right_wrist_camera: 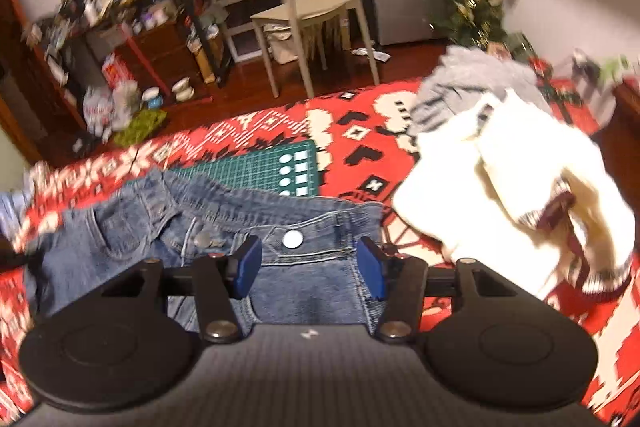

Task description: Fold clothes

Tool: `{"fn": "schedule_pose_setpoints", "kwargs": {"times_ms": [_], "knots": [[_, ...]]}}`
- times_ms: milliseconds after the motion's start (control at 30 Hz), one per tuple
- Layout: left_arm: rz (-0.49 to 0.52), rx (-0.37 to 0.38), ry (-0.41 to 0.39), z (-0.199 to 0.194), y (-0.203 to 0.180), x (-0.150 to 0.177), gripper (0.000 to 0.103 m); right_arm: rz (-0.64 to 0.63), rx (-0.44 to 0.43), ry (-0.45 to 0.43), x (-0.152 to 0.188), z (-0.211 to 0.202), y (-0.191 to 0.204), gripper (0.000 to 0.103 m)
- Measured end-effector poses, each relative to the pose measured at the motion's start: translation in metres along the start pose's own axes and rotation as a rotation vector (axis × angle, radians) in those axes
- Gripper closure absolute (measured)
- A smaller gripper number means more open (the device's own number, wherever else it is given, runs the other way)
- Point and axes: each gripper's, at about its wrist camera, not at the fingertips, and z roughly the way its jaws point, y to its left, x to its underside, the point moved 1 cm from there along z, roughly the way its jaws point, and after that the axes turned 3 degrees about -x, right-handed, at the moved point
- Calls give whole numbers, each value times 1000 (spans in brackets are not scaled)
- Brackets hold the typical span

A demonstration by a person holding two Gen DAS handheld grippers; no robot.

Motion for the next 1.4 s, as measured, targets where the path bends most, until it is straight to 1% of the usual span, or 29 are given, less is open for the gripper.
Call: {"fn": "schedule_pose_setpoints", "kwargs": {"times_ms": [67,100,200,333,467,567,633,700,800,867,933,967,1000,1033,1067,1167,1267,1333,1400], "knots": [[36,3,2,-10,14,7,90,24,-4,-2,2,1,-12,46],[39,10,6,-15,22,12,90,30,-1,-3,3,2,-16,46],[57,0,12,-25,38,27,90,48,11,0,5,4,-24,46],[84,-6,58,-37,53,47,90,41,25,10,7,6,-26,46],[119,7,141,-50,67,71,91,32,13,27,7,9,-23,46],[148,31,181,-63,77,85,91,31,-3,49,11,15,-19,46],[168,54,187,-69,81,91,91,25,-13,63,15,19,-14,46],[157,92,188,-71,85,91,90,5,-18,77,19,25,-8,46],[116,138,152,-76,91,85,86,-22,-21,93,24,32,1,46],[84,182,130,-81,97,78,78,-29,-29,102,28,36,5,46],[77,214,114,-86,101,73,72,-41,-33,106,29,37,8,46],[74,230,106,-89,102,70,72,-45,-34,106,29,37,9,46],[76,236,98,-91,103,68,71,-48,-36,106,29,37,10,46],[79,241,90,-93,104,66,69,-42,-42,103,28,37,10,46],[87,241,91,-94,104,64,68,-29,-51,96,27,35,9,46],[129,258,48,-107,100,56,68,-21,-73,98,25,33,9,46],[174,252,-48,-120,92,42,66,-55,-68,101,25,32,13,46],[178,257,-75,-116,85,31,64,-77,-61,104,25,31,15,46],[166,258,-71,-102,75,21,62,-65,-59,112,26,31,14,46]]}}
